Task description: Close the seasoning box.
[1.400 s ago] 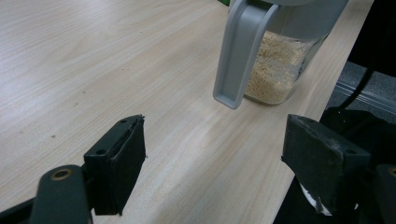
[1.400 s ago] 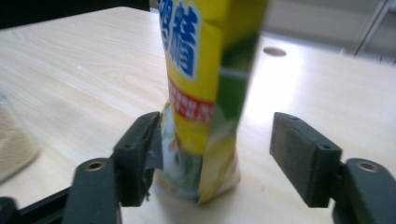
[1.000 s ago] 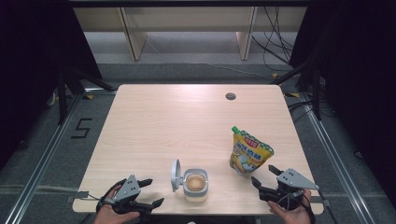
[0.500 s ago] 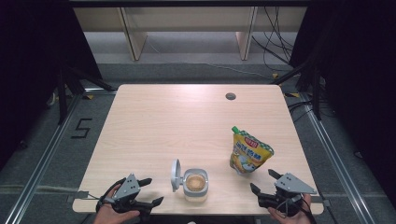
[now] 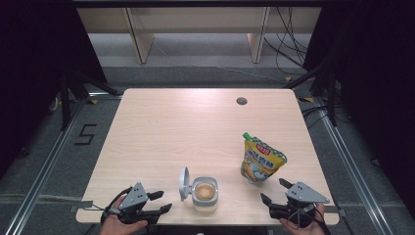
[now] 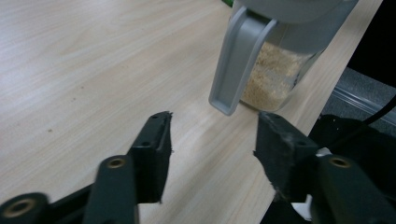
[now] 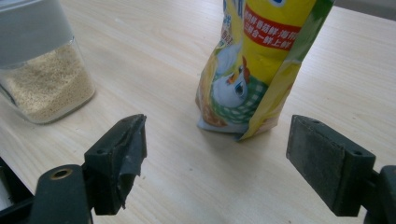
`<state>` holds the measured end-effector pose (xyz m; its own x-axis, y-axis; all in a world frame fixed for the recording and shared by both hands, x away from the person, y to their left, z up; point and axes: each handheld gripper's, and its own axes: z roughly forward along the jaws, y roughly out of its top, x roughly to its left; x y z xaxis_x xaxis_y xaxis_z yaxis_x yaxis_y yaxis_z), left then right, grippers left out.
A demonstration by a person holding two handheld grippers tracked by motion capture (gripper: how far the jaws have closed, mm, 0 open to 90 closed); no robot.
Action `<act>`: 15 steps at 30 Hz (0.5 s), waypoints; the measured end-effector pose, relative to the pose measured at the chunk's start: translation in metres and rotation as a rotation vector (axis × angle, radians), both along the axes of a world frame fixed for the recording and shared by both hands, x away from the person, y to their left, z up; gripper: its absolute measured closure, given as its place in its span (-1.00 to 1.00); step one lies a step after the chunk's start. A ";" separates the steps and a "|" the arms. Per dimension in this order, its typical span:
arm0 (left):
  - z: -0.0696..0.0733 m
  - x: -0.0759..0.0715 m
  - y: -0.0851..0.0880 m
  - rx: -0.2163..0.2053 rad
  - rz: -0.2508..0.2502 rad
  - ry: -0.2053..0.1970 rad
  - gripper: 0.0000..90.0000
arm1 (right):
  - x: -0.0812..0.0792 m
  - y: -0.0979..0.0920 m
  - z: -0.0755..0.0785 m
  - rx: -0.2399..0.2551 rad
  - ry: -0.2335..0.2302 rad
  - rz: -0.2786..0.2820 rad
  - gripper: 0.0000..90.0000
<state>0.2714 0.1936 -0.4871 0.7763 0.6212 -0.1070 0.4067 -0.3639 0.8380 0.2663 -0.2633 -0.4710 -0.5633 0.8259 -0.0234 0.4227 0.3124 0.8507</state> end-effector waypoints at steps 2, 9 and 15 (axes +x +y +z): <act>0.003 0.000 0.000 -0.010 -0.001 -0.016 0.31 | 0.001 0.000 -0.001 -0.005 0.010 0.017 -0.53; 0.015 0.001 -0.001 0.008 0.005 -0.070 0.92 | -0.001 0.001 -0.001 -0.007 0.018 0.006 -0.52; 0.022 0.004 -0.006 0.023 -0.012 -0.086 0.98 | 0.000 0.001 -0.002 -0.010 0.014 0.015 -0.51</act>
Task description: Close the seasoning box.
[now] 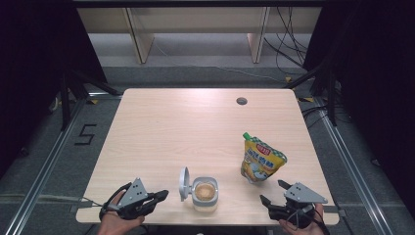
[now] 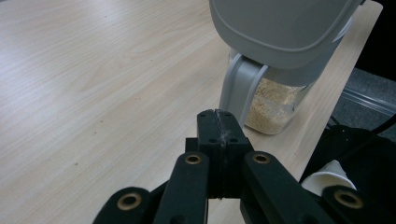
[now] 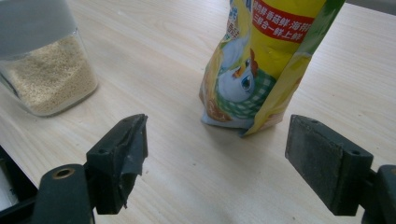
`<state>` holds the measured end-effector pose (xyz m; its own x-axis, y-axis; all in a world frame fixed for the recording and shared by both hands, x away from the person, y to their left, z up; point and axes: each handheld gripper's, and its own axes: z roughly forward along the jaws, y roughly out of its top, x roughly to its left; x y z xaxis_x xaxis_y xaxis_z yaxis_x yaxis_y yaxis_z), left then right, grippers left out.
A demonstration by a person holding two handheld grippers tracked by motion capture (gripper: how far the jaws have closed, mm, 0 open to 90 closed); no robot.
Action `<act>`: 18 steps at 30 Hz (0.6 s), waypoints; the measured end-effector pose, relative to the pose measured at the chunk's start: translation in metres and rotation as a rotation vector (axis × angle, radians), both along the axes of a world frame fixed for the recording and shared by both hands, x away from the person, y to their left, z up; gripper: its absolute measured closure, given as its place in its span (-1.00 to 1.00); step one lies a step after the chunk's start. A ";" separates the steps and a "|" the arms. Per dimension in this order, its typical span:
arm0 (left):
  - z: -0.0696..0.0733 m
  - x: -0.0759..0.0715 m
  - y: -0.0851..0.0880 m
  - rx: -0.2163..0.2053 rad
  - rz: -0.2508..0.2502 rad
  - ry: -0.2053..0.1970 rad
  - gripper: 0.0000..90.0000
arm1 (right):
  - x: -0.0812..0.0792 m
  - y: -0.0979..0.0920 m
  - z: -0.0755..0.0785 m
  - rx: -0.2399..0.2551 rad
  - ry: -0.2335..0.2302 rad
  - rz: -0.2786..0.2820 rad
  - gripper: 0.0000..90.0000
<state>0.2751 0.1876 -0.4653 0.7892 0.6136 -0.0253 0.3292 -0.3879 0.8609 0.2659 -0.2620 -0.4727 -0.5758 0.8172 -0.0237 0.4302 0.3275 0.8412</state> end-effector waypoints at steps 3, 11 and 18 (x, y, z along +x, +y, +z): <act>0.007 0.003 -0.003 0.012 -0.022 -0.021 0.99 | 0.000 -0.001 0.000 -0.005 0.001 -0.001 -0.51; 0.023 0.006 -0.015 -0.002 -0.040 -0.005 0.98 | 0.001 -0.001 -0.002 0.004 0.012 0.000 -0.50; 0.037 0.007 -0.027 0.015 -0.079 -0.032 0.99 | 0.000 -0.001 0.000 -0.003 0.011 -0.002 -0.50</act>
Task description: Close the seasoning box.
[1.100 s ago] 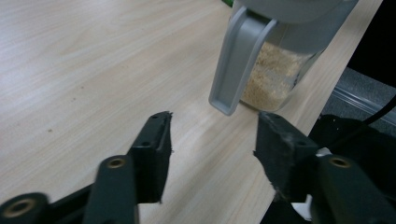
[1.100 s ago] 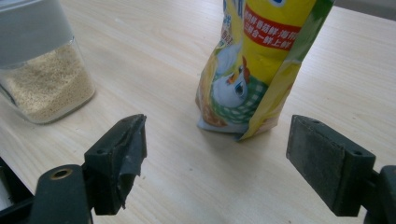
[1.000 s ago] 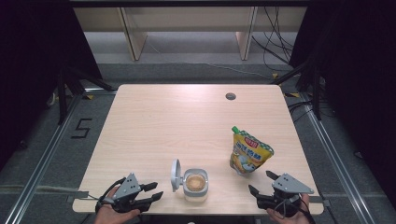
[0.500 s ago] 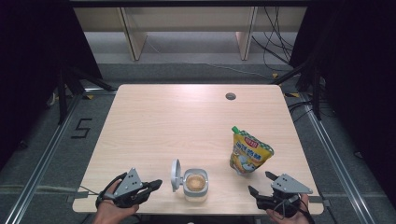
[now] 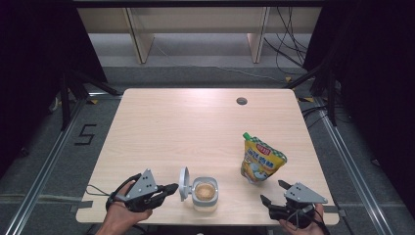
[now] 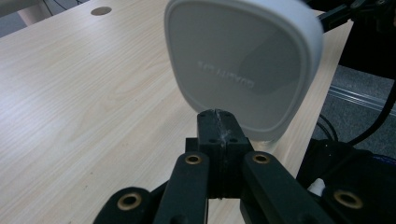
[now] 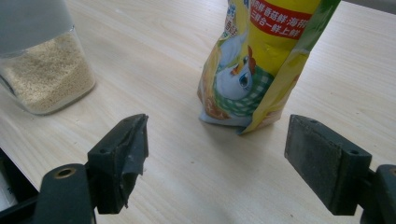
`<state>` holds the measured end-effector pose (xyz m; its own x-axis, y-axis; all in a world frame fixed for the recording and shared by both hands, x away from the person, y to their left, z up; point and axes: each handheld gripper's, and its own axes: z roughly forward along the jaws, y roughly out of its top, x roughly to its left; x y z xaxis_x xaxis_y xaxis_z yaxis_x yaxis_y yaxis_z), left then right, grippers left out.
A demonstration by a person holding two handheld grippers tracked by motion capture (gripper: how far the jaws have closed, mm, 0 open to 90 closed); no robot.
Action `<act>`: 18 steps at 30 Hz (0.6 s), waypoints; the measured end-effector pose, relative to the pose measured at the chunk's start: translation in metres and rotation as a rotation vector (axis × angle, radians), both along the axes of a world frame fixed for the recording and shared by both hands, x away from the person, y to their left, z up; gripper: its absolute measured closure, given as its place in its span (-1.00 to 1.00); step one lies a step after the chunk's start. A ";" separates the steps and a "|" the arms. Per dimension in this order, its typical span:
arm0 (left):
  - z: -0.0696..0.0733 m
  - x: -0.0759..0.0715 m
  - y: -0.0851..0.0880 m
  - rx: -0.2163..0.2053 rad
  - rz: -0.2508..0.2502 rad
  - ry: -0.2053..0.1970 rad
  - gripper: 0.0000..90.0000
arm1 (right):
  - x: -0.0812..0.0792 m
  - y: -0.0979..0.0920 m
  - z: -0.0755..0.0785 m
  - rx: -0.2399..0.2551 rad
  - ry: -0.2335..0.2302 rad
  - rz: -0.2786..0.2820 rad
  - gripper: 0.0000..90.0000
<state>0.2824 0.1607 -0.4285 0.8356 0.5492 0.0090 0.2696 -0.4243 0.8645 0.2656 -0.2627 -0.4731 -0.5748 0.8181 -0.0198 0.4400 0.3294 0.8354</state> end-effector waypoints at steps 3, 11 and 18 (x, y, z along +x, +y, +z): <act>0.005 -0.001 -0.005 -0.006 -0.007 -0.001 0.98 | 0.001 -0.001 0.000 -0.003 -0.010 0.009 -0.50; 0.009 0.002 -0.012 0.005 -0.040 -0.007 0.98 | 0.002 0.000 -0.001 -0.006 -0.016 0.023 -0.50; 0.010 0.004 -0.023 0.012 -0.063 -0.016 0.98 | 0.003 0.000 -0.002 0.003 -0.021 0.022 -0.50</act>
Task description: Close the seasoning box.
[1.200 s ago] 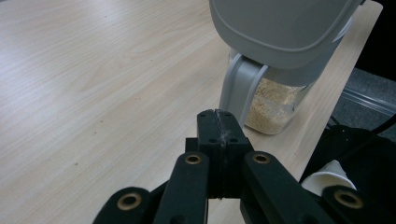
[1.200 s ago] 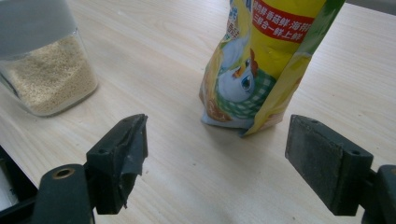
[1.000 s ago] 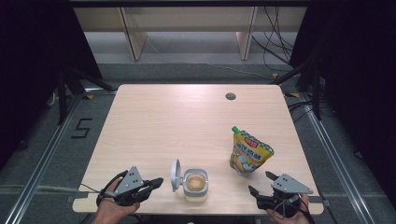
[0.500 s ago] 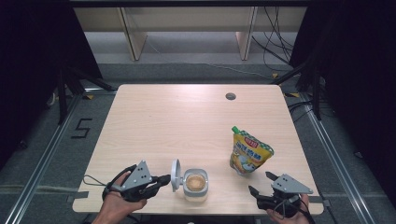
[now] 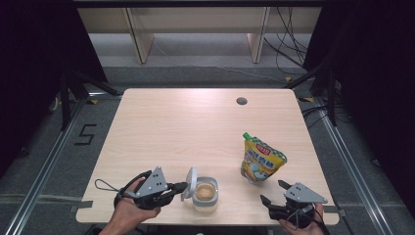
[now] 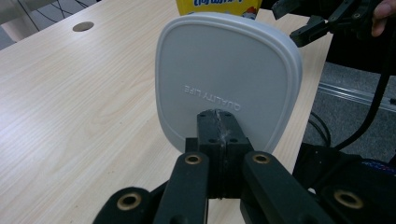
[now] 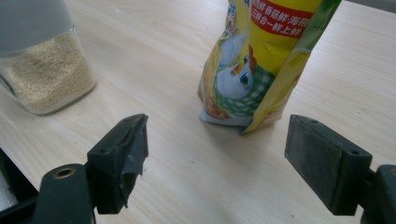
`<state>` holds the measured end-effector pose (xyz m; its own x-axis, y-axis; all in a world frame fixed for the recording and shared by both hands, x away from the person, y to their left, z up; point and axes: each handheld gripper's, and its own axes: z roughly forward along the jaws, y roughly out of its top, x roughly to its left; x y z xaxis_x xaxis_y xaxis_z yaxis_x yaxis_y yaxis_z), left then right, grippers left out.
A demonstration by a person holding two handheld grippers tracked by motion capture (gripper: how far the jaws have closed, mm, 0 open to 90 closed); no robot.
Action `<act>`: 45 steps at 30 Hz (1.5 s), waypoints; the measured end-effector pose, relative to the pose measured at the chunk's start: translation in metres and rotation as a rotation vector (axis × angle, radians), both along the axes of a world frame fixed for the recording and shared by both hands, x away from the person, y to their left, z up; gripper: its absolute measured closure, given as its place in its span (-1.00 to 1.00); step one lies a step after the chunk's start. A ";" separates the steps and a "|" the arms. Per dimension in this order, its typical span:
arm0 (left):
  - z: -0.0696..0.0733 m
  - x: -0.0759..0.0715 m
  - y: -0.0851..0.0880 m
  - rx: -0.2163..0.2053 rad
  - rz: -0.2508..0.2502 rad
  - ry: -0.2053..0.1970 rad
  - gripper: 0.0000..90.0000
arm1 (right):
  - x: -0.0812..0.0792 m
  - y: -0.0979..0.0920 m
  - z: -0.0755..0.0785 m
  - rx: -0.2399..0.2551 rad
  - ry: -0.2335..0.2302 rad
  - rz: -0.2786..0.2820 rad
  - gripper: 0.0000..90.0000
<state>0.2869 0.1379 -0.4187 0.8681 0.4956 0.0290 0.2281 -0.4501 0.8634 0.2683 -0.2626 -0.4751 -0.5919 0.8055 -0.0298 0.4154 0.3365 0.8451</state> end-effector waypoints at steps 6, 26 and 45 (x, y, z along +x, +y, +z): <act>0.000 0.000 -0.011 0.002 -0.024 -0.006 0.98 | -0.001 0.001 0.000 -0.002 0.005 0.008 -0.49; -0.001 -0.002 0.013 -0.053 0.026 0.023 0.66 | -0.002 0.000 0.001 -0.016 0.010 -0.007 -0.48; -0.021 -0.004 0.053 -0.102 0.176 0.086 -0.34 | -0.002 0.001 -0.001 -0.021 0.020 0.017 -0.48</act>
<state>0.2832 0.1909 -0.4398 0.7650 0.6364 -0.0990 0.3698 -0.3082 0.8765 0.2663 -0.2617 -0.4761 -0.6061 0.7947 -0.0343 0.4262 0.3608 0.8296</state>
